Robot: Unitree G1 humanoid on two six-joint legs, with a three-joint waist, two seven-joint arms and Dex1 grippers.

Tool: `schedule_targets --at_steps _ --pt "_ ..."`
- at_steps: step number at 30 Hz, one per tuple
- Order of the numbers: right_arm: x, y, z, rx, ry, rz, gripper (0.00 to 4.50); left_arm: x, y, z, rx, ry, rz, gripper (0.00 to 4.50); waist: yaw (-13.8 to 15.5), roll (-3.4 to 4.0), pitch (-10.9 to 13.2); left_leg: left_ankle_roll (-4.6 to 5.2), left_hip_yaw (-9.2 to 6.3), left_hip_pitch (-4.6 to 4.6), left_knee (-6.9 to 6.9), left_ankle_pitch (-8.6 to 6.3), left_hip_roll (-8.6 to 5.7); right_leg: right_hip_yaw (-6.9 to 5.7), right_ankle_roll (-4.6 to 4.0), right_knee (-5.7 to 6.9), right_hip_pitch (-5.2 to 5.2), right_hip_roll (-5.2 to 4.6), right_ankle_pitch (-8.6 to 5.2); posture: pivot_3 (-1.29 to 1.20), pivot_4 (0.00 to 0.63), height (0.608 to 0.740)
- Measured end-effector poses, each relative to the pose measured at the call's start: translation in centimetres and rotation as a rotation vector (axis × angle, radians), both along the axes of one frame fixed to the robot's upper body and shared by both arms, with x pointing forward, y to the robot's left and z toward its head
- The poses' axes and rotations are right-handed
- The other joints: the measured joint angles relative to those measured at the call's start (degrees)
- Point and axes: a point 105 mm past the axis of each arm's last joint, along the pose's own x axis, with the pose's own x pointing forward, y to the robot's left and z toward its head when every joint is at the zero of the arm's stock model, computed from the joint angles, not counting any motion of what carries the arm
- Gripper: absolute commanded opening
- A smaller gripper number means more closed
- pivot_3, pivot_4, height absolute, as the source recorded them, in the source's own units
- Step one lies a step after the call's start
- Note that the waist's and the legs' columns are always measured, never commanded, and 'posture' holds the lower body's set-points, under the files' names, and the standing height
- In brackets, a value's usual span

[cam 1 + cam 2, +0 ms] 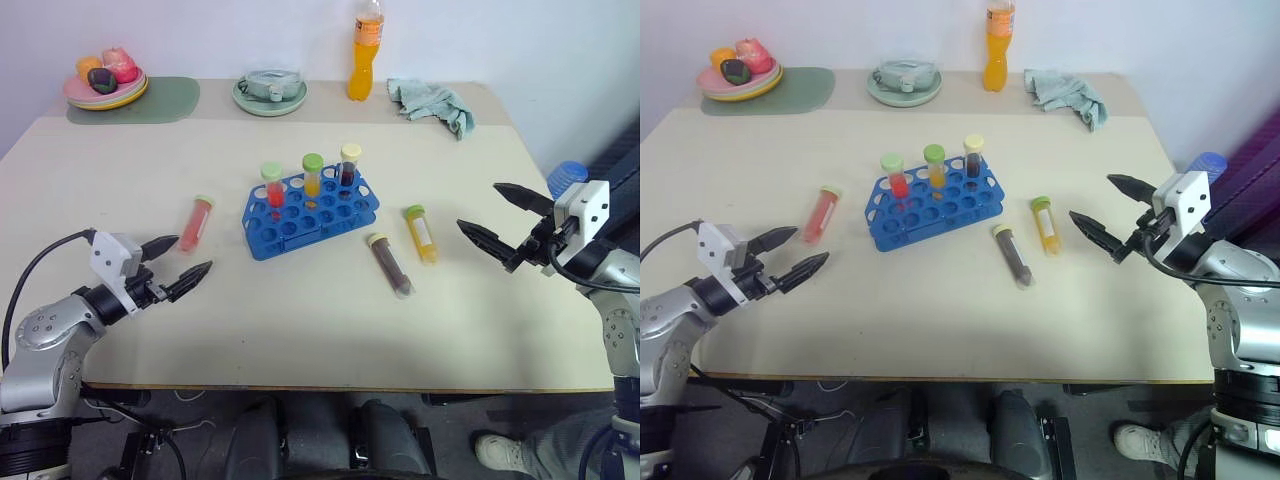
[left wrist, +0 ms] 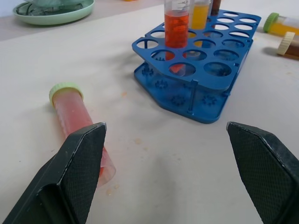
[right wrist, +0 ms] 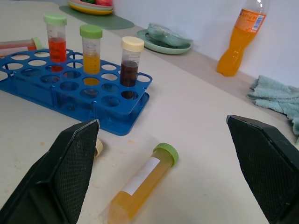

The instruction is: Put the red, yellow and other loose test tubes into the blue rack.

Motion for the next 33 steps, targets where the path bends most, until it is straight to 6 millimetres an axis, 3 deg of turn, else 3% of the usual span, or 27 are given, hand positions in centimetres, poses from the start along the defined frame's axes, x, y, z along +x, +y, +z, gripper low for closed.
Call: schedule_targets --at_steps 17,21,27,33 --pt "0.1 -0.2 -0.3 0.006 0.011 -0.002 4.5 0.2 -0.3 0.2 -0.012 -0.015 0.0 4.21 0.02 0.0 0.0 0.0 0.0 0.0 0.0 0.0 0.0 0.0 0.0 0.0 0.0 0.0 0.0 0.0 0.15 0.74" --pt "0.1 -0.1 -0.5 0.022 0.044 0.003 4.5 0.7 -1.0 1.2 -0.022 -0.044 -0.038 4.21 0.05 0.0 0.0 0.0 0.01 0.0 0.0 0.0 0.0 0.0 0.0 0.0 0.0 0.0 0.0 0.0 0.15 0.74" --pt "0.5 1.0 -0.7 -0.032 0.106 -0.081 4.5 0.7 -3.5 1.2 -0.042 -0.019 -0.195 4.21 0.04 0.02 -0.01 -0.01 0.01 0.0 0.0 0.0 0.0 0.0 0.0 0.01 -0.01 0.0 0.0 0.0 0.15 0.74" --pt "0.7 2.9 -2.7 -0.065 0.371 -0.096 4.5 0.1 -6.7 0.8 -0.059 0.035 -0.409 4.21 -0.09 0.03 -0.02 0.0 -0.02 -0.02 0.0 0.0 0.0 0.01 -0.01 0.02 -0.04 0.0 0.0 0.0 0.15 0.74"
